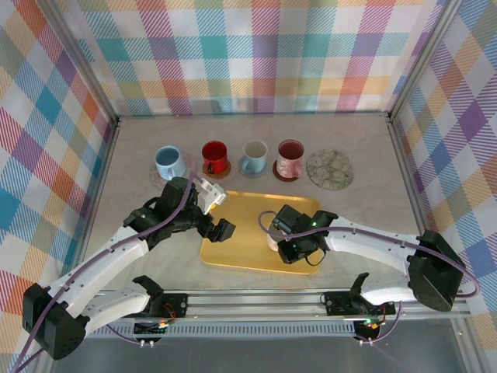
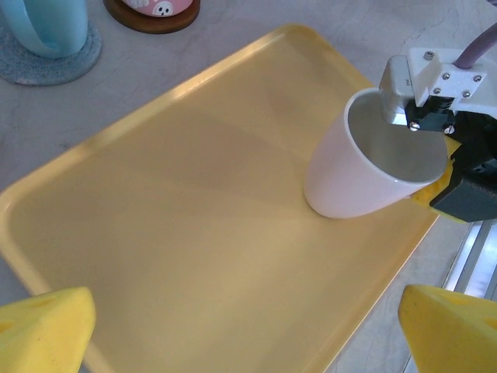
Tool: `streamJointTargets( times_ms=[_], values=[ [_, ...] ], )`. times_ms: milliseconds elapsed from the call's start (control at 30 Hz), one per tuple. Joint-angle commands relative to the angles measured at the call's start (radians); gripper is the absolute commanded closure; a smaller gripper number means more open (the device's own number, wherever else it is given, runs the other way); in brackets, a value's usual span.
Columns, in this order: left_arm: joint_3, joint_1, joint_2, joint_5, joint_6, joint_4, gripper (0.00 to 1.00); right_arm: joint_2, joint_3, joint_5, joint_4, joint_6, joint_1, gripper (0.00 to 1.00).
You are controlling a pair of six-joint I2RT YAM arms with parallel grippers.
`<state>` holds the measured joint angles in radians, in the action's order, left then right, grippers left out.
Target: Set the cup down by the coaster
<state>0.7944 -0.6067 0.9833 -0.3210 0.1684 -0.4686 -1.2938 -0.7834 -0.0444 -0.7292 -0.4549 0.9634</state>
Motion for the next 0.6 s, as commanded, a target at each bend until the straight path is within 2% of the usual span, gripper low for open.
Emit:
streamJointTargets(
  times_ms=[0, 400, 567],
  values=[
    [0.018, -0.007, 0.009, -0.012, -0.015, 0.021, 0.00, 0.006, 0.004, -0.005, 0.011, 0.018, 0.003, 0.77],
    [0.029, -0.007, 0.019, -0.020, -0.035, 0.056, 0.00, 0.091, 0.000, -0.088, 0.022, 0.029, 0.003, 0.89],
    [0.041, -0.010, 0.023, -0.029, -0.040, 0.062, 0.00, 0.158, -0.034, -0.174, -0.025, 0.064, 0.000, 0.95]
  ],
)
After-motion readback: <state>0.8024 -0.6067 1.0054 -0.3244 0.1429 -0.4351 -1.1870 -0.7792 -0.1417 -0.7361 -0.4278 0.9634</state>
